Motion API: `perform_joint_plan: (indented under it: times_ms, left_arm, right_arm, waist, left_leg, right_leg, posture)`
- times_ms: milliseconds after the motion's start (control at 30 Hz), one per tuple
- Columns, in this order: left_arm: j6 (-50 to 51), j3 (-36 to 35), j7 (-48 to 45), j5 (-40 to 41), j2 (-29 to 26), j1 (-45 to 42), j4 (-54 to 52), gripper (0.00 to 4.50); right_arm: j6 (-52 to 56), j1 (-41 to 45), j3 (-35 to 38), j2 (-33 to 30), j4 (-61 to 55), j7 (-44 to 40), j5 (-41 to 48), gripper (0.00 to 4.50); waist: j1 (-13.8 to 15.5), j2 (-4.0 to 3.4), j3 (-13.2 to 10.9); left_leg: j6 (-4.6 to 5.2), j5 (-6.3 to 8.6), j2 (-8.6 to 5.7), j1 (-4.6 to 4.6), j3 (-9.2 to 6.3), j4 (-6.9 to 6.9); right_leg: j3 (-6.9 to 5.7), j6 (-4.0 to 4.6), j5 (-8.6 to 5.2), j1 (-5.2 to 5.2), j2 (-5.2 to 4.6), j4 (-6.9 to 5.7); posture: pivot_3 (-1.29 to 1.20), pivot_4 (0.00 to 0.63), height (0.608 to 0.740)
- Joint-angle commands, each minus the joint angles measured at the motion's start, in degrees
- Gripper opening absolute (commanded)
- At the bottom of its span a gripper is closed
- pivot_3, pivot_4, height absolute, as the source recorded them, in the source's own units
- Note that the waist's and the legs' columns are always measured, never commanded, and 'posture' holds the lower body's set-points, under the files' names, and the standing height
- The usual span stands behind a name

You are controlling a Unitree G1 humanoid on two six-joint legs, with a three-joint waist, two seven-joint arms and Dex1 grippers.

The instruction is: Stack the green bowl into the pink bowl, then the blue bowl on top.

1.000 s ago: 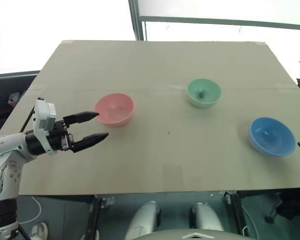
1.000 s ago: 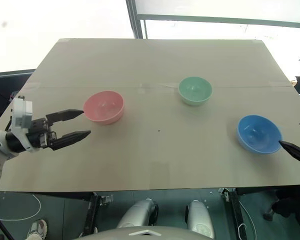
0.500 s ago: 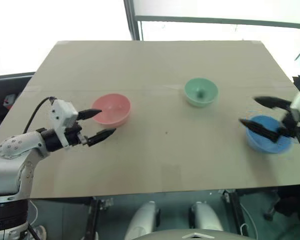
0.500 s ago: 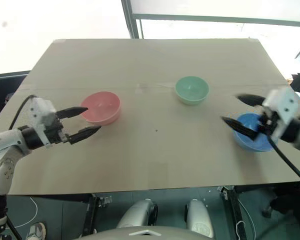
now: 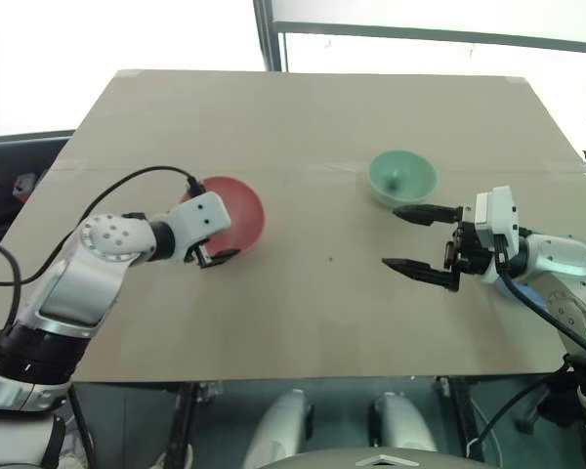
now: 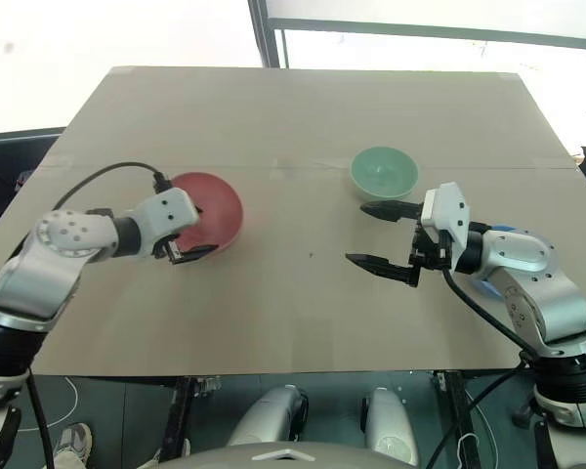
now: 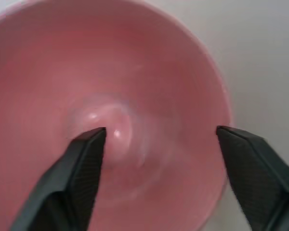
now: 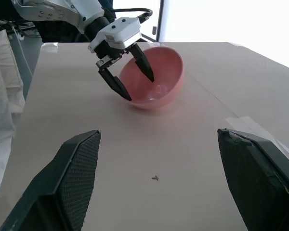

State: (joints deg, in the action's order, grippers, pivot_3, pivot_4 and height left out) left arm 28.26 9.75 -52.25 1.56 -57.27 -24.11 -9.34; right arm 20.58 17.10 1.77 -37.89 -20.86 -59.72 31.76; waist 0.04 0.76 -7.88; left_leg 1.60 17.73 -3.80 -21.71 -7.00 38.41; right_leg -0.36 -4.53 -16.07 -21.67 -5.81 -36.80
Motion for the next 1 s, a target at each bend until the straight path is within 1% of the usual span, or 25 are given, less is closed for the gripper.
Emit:
perform_joint_plan:
  times_ms: [33, 67, 100, 133, 167, 200, 233, 333, 367, 433, 533, 633, 833, 1000]
  left_arm:
    - [-1.04, 1.12, -0.95, -2.45, 0.36, -2.83, 1.73, 2.13]
    - [-1.13, 1.05, -1.61, -2.12, 0.52, -3.14, 1.95, 1.73]
    - [-1.23, 0.9, -2.11, -1.93, 0.56, -3.27, 2.03, 1.18]
    - [-1.48, 0.71, -2.68, -1.83, 0.42, -3.47, 2.05, 0.93]
    - [-1.4, 0.11, -3.1, -1.28, 0.6, -3.74, 2.0, 0.41]
    - [-1.42, -0.32, -3.4, -0.95, 0.76, -3.93, 1.99, 0.03]
    - [-1.35, -0.92, -3.63, -0.32, 1.11, -4.23, 1.88, 0.03]
    - [-0.81, -5.28, -6.09, 5.16, 1.79, -5.24, -0.66, 0.03]
    - [-0.35, -6.49, -7.31, 6.66, 1.14, -5.12, -1.56, 0.03]
    - [-0.16, -7.54, -8.23, 7.2, -0.29, -4.5, -2.54, 0.03]
    - [0.97, -7.48, -8.76, 6.77, -2.29, -2.68, -4.41, 0.82]
    - [2.82, -6.32, -6.68, 4.91, -2.29, -2.22, -5.9, 2.08]
    - [5.44, -3.02, -2.64, -2.06, -3.85, 0.99, -8.75, 2.08]
    - [7.29, 1.22, 1.78, -7.39, -0.77, 0.77, -7.47, 2.08]
  right_arm:
    - [-1.62, -1.1, 1.26, -0.13, -1.7, 0.98, -0.42, 4.04]
    - [-1.85, -1.68, 1.5, -0.24, -1.83, 1.24, -0.6, 4.04]
    - [-2.02, -2.12, 1.65, -0.31, -1.94, 1.46, -0.66, 4.04]
    - [-2.11, -2.53, 1.78, -0.37, -2.15, 1.69, -0.68, 4.04]
    - [-2.14, -2.81, 1.82, -0.39, -2.38, 1.98, -0.75, 4.04]
    - [-2.15, -2.98, 1.83, -0.4, -2.55, 2.19, -0.8, 4.04]
    - [-2.2, -3.15, 1.88, -0.39, -2.67, 2.42, -0.89, 4.04]
    - [-2.66, -3.99, 2.13, -0.32, -3.2, 3.27, -1.36, 4.04]
    - [-2.82, -4.21, 2.19, -0.32, -3.28, 3.39, -1.44, 4.04]
    - [-2.99, -4.47, 2.28, -0.3, -3.4, 3.57, -1.41, 4.04]
    - [-3.51, -4.6, 2.12, 0.0, -3.13, 3.77, -1.47, 4.04]
    - [-3.93, -4.69, 1.88, 0.08, -2.96, 3.75, -1.34, 4.04]
    - [-4.71, -4.63, 1.37, -0.03, -2.13, 3.34, -1.66, 4.04]
    - [-5.01, -4.54, 0.98, 0.24, -1.78, 3.45, -2.01, 4.04]
  waist:
    - [-0.32, 0.03, 0.02]
    - [-0.5, 0.04, 0.03]
    - [-0.72, 0.05, 0.03]
    - [-0.81, 0.05, 0.03]
    - [-0.87, 0.05, 0.03]
    - [-0.91, 0.05, 0.03]
    - [-0.92, 0.05, 0.03]
    - [-0.94, 0.11, 0.03]
    - [-0.93, 0.13, 0.02]
    - [-0.94, 0.13, 0.02]
    - [-0.98, 0.12, 0.02]
    - [-0.83, 0.13, 0.02]
    - [-0.86, 0.13, 0.02]
    - [-0.67, 0.14, 0.02]
  left_leg:
    - [0.0, 0.0, 0.0, 0.0, 0.0, 0.03]
    - [0.0, 0.0, 0.0, 0.0, 0.0, 0.05]
    - [0.0, 0.0, 0.0, 0.0, 0.0, 0.06]
    - [0.0, 0.0, 0.0, 0.0, 0.01, 0.07]
    - [0.0, 0.0, 0.0, 0.0, 0.01, 0.07]
    - [0.0, 0.0, 0.0, -0.01, 0.02, 0.07]
    - [0.0, 0.0, 0.0, 0.0, 0.02, 0.07]
    - [0.0, 0.0, 0.01, 0.0, 0.0, 0.12]
    - [0.0, 0.0, 0.02, -0.01, 0.0, 0.14]
    - [0.0, 0.0, 0.02, -0.02, -0.02, 0.16]
    - [0.0, 0.0, 0.02, 0.0, 0.01, 0.16]
    - [0.0, 0.0, 0.02, -0.01, 0.0, 0.21]
    - [0.0, 0.0, 0.02, 0.0, 0.01, 0.26]
    - [0.0, 0.0, 0.0, 0.0, 0.0, 0.26]
  right_leg:
    - [0.0, 0.0, 0.0, 0.01, 0.0, 0.01]
    - [-0.01, 0.0, 0.0, 0.01, 0.0, 0.0]
    - [-0.01, 0.0, 0.0, 0.02, 0.0, 0.0]
    - [-0.01, 0.0, 0.0, 0.02, 0.0, -0.01]
    - [-0.01, 0.0, 0.0, 0.02, 0.0, -0.02]
    - [-0.01, -0.01, 0.0, 0.02, 0.0, -0.02]
    - [-0.02, -0.01, 0.0, 0.02, 0.0, -0.01]
    - [-0.03, -0.01, 0.0, 0.01, 0.01, -0.02]
    - [-0.03, -0.01, 0.0, 0.01, 0.0, -0.02]
    - [-0.03, -0.01, 0.0, 0.01, 0.0, -0.02]
    - [-0.03, -0.01, 0.0, 0.02, 0.0, -0.02]
    - [-0.02, -0.01, 0.0, 0.03, 0.01, -0.04]
    - [-0.01, -0.01, 0.0, 0.09, 0.03, -0.04]
    - [0.0, -0.01, 0.0, 0.11, 0.04, -0.05]
  posture:
    - [0.0, 0.15, 0.74]
    - [0.0, 0.15, 0.74]
    - [0.0, 0.15, 0.74]
    - [0.0, 0.15, 0.74]
    - [0.0, 0.15, 0.74]
    - [0.0, 0.15, 0.74]
    - [0.0, 0.15, 0.74]
    - [0.0, 0.15, 0.74]
    - [0.0, 0.15, 0.74]
    - [0.0, 0.15, 0.74]
    - [0.0, 0.15, 0.74]
    - [0.0, 0.15, 0.74]
    - [0.0, 0.15, 0.74]
    - [0.0, 0.15, 0.74]
